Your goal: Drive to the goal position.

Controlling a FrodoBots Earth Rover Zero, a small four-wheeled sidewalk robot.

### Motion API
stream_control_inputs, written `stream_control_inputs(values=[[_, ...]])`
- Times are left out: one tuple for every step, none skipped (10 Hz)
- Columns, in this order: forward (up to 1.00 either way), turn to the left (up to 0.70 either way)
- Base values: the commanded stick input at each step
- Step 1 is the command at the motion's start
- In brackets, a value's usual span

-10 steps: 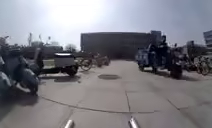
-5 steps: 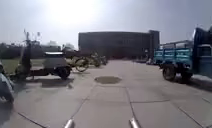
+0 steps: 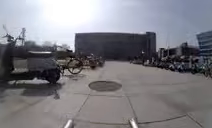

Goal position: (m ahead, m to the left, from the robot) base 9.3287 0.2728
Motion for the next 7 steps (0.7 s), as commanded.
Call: stream_control_inputs(values=[[1.0,0.0],[1.0,0.0],[1.0,0.0],[1.0,-0.09],[1.0,-0.23],[1.0,-0.27],[1.0,-0.24]])
